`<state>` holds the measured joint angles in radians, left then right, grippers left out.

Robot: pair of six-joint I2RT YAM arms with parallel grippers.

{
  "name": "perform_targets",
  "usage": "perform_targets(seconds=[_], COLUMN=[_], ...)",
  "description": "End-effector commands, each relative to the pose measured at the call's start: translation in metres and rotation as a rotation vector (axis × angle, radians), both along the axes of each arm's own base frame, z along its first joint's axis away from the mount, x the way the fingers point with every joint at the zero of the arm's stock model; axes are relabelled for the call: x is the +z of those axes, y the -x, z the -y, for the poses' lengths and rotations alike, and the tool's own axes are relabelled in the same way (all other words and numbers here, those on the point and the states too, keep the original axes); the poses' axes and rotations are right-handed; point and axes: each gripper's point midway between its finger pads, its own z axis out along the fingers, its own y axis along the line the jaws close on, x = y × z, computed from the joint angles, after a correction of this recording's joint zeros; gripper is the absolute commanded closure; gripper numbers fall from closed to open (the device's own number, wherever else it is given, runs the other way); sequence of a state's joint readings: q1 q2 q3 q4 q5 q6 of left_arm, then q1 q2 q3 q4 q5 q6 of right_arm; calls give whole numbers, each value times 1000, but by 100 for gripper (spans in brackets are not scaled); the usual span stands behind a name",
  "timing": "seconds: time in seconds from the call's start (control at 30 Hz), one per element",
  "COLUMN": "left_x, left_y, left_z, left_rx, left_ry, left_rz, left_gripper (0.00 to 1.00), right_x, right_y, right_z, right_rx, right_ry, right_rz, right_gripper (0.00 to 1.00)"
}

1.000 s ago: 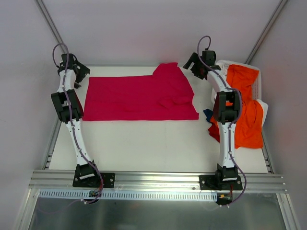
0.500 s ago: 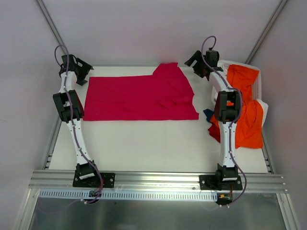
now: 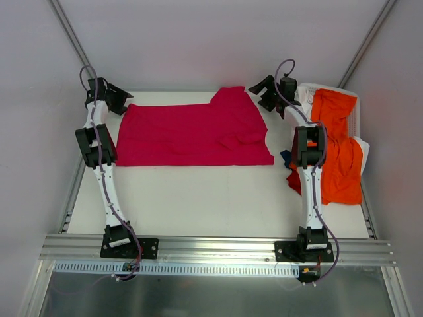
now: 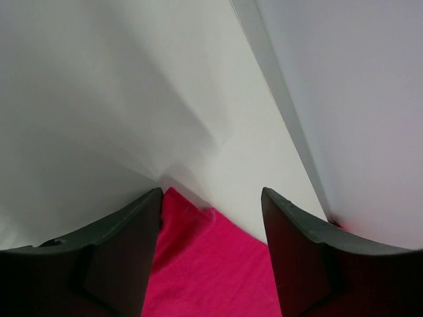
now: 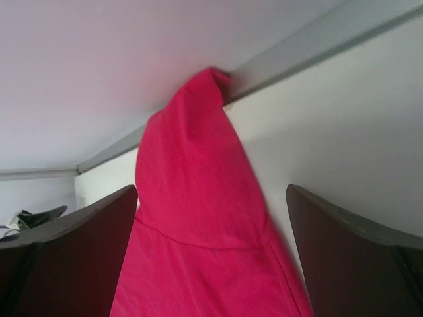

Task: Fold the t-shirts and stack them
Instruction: Grap the side of the flattened tshirt furthest away from the robot with both arms

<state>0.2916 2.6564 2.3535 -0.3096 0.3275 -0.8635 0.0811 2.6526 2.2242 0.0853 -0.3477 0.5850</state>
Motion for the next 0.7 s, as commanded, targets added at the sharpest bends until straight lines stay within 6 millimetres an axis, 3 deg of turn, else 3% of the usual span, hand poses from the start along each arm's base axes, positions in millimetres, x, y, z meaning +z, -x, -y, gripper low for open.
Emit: perform_targets(seconds=[0.0, 0.17, 0.47, 0.67], left_x=[-41, -42, -41, -40], left_y=[15, 15, 15, 15], left_z=[19, 22, 21, 21], left_rx=[-29, -35, -34, -34], left_ry=[57, 63, 56, 55], left_rz=[-107, -106, -102, -99], left_gripper=[39, 46, 46, 51], right_x=[33, 32, 23, 16], right_y=[-14, -18, -12, -10], right_z=[-19, -31, -79, -83], right_rx=[41, 52, 97, 103], right_ry=[-93, -124, -151, -135], right_rz=[107, 135, 126, 115], right_gripper=[0, 1, 1, 2])
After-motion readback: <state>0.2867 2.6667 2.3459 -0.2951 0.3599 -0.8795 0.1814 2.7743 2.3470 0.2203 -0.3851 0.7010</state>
